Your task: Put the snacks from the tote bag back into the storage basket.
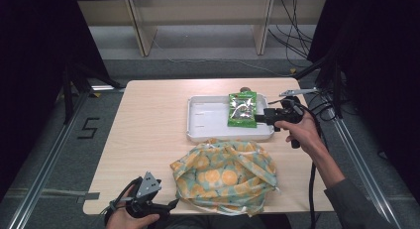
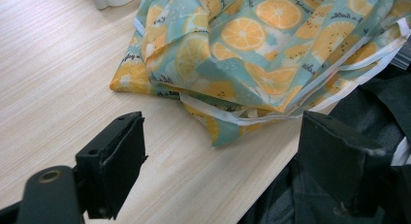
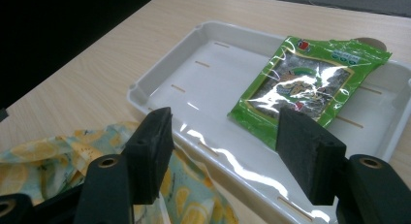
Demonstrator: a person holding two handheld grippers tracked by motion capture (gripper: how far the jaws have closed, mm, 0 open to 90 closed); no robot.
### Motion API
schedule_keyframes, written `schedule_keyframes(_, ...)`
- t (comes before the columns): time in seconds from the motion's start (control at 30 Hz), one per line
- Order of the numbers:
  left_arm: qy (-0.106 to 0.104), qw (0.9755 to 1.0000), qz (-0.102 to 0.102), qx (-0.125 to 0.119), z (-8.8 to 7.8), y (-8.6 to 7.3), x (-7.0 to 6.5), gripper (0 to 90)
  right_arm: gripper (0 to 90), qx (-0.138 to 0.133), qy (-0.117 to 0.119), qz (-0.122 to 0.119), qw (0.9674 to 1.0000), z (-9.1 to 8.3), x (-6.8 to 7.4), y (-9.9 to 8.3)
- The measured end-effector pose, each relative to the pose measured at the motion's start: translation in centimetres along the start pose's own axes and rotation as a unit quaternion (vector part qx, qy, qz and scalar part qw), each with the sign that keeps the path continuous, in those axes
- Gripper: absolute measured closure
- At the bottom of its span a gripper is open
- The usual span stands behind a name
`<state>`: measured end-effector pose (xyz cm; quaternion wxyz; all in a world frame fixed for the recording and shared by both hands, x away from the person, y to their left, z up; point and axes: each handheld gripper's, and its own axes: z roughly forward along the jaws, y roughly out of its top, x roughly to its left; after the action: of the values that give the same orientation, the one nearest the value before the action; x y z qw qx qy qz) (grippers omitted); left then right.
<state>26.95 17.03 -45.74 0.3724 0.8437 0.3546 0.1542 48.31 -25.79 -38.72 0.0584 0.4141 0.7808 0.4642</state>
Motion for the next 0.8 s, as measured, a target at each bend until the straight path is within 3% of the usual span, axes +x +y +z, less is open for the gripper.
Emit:
schedule_keyframes(0.07,0.002,1.0000,-0.002,0.002,0.0,0.0,0.0,16.9,39.2,0.002,-0.007,-0.011,0.9999,-0.1,0.0,-0.1)
schedule_keyframes(0.13,0.003,1.0000,-0.009,0.003,0.0,-0.1,0.0,16.9,39.1,0.001,-0.004,-0.002,1.0000,-0.3,0.3,-0.4)
schedule_keyframes(0.2,0.000,0.9999,-0.014,-0.002,0.1,-0.1,-0.2,16.9,38.9,-0.001,-0.007,-0.008,0.9999,-0.5,0.5,-0.7)
schedule_keyframes(0.23,0.000,1.0000,-0.005,0.005,0.0,-0.1,-0.1,16.9,39.0,0.002,-0.003,0.003,1.0000,-0.6,0.7,-0.8)
schedule_keyframes(0.3,-0.001,0.9995,0.020,0.025,-0.3,0.0,0.2,16.9,38.9,0.004,-0.003,-0.003,1.0000,-0.7,0.9,-1.3)
schedule_keyframes(0.33,-0.001,0.9998,0.010,0.016,-0.2,0.0,0.1,16.9,38.8,0.000,-0.012,-0.019,0.9997,-0.8,0.8,-1.5)
schedule_keyframes(0.43,0.000,0.9996,0.022,0.018,-0.3,0.0,0.3,16.9,38.5,0.010,-0.006,-0.010,0.9999,-0.9,1.2,-2.1)
schedule_keyframes(0.47,0.000,0.9996,0.022,0.018,-0.3,0.0,0.3,16.9,38.3,0.012,-0.012,-0.022,0.9996,-1.0,1.2,-2.3)
schedule_keyframes(0.53,0.000,0.9996,0.021,0.019,-0.3,0.0,0.2,16.9,38.1,0.017,-0.010,-0.011,0.9997,-1.2,1.5,-2.6)
schedule_keyframes(0.57,-0.001,0.9997,0.019,0.017,-0.3,0.0,0.2,16.9,38.1,0.007,-0.011,-0.026,0.9996,-1.2,1.3,-2.7)
schedule_keyframes(0.67,0.000,0.9997,0.020,0.017,-0.3,0.0,0.2,16.9,37.9,0.014,-0.002,-0.013,0.9998,-1.4,1.7,-3.2)
schedule_keyframes(0.8,0.000,0.9996,0.021,0.017,-0.3,0.0,0.2,16.9,37.6,0.013,-0.014,-0.026,0.9995,-1.8,1.7,-3.8)
